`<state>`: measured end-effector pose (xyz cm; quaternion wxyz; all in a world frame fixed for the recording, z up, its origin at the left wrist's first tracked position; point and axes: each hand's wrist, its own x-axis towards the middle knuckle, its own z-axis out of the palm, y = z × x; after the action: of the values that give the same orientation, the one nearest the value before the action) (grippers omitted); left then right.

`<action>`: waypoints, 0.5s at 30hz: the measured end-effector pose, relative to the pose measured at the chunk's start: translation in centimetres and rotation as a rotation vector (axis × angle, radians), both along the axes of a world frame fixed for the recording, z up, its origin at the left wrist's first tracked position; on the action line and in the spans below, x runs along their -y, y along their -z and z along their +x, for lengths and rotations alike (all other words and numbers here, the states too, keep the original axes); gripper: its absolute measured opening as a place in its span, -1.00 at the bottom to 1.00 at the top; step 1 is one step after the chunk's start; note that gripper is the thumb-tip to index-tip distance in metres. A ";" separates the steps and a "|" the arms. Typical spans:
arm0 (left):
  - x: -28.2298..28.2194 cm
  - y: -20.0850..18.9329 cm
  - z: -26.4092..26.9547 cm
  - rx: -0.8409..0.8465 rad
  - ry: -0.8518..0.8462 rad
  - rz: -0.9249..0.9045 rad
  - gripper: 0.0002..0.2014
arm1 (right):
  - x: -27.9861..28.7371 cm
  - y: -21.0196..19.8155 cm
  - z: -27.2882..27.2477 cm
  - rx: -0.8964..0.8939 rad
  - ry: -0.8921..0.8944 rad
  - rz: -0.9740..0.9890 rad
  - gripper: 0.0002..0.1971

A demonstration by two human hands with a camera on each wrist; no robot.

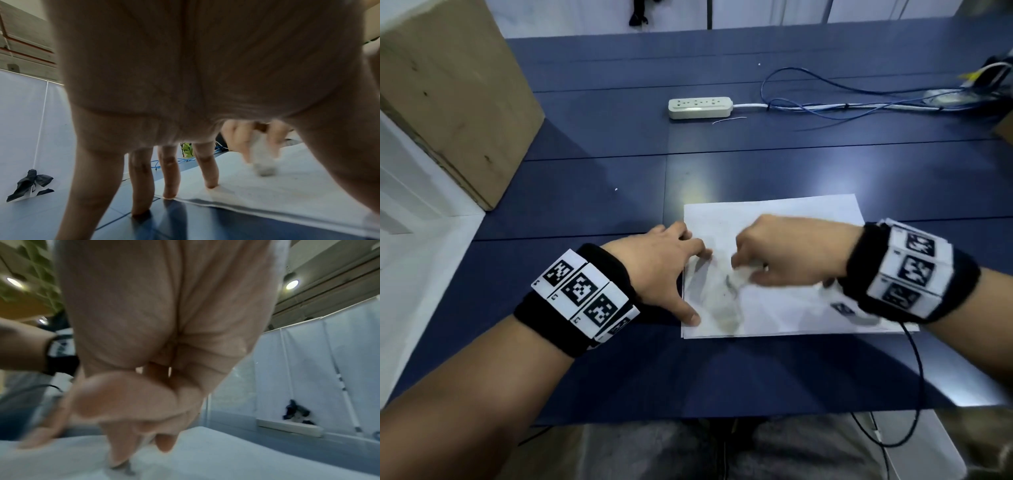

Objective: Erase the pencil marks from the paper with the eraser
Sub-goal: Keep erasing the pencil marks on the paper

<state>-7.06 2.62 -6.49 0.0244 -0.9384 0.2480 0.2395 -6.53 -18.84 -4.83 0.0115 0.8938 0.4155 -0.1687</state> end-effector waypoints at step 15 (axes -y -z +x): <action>0.1 -0.1 0.0 0.012 -0.002 0.024 0.07 | 0.6 0.3 1.5 0.100 0.089 0.000 -0.77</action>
<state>-7.10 2.52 -6.37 0.0368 -0.9397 0.2439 0.2367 -5.05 -19.45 -5.09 0.0247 0.9186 0.3745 -0.1240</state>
